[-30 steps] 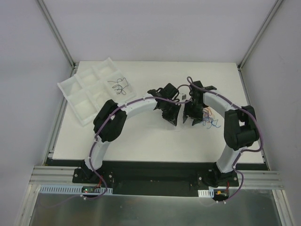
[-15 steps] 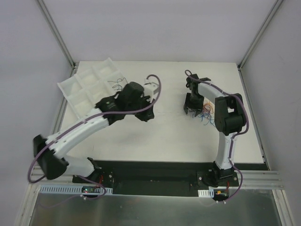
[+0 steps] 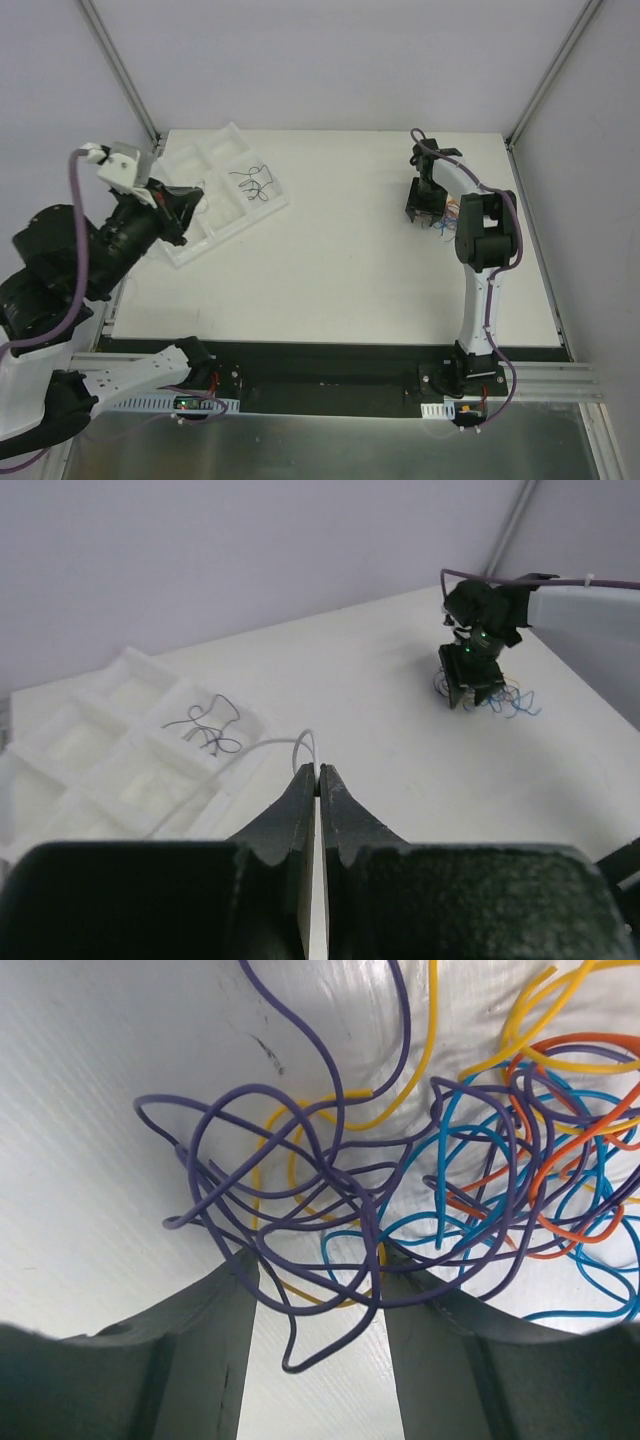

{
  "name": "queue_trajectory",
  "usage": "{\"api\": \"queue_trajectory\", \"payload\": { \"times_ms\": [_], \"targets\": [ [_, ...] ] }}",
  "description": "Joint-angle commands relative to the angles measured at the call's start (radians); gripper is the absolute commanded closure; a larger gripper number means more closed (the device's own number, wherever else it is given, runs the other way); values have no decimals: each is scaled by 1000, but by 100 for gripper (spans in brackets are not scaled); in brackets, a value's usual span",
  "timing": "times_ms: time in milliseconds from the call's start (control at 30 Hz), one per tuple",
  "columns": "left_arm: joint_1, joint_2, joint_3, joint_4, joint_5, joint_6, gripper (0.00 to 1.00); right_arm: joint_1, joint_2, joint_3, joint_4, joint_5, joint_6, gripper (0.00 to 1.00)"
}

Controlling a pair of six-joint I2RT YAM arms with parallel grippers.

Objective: Untangle the cables

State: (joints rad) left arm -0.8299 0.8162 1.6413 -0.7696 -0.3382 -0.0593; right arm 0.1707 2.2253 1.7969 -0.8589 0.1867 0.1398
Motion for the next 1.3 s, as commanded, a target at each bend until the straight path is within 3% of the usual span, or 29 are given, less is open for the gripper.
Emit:
{"api": "queue_trajectory", "payload": {
  "times_ms": [0, 133, 333, 567, 800, 1000, 1267],
  "targets": [
    [3, 84, 145, -34, -99, 130, 100, 9, -6, 36, -66, 10, -22, 46],
    [3, 173, 163, -17, -61, 119, 100, 16, -53, 53, -118, -64, -32, 45],
    [3, 242, -12, 76, 19, 4, 100, 46, -240, -43, -143, -135, -54, 43],
    [66, 414, -213, 178, 471, -155, 100, 78, -449, -244, -114, -229, -36, 39],
    [147, 630, -287, 150, 843, -189, 100, 162, -498, -363, -60, -334, 6, 32],
    [150, 614, -343, 151, 890, -172, 100, 242, -452, -350, -3, -464, 40, 32],
    [150, 591, -411, 150, 921, -177, 100, 268, -336, -298, 103, -661, 236, 39]
  ]
}}
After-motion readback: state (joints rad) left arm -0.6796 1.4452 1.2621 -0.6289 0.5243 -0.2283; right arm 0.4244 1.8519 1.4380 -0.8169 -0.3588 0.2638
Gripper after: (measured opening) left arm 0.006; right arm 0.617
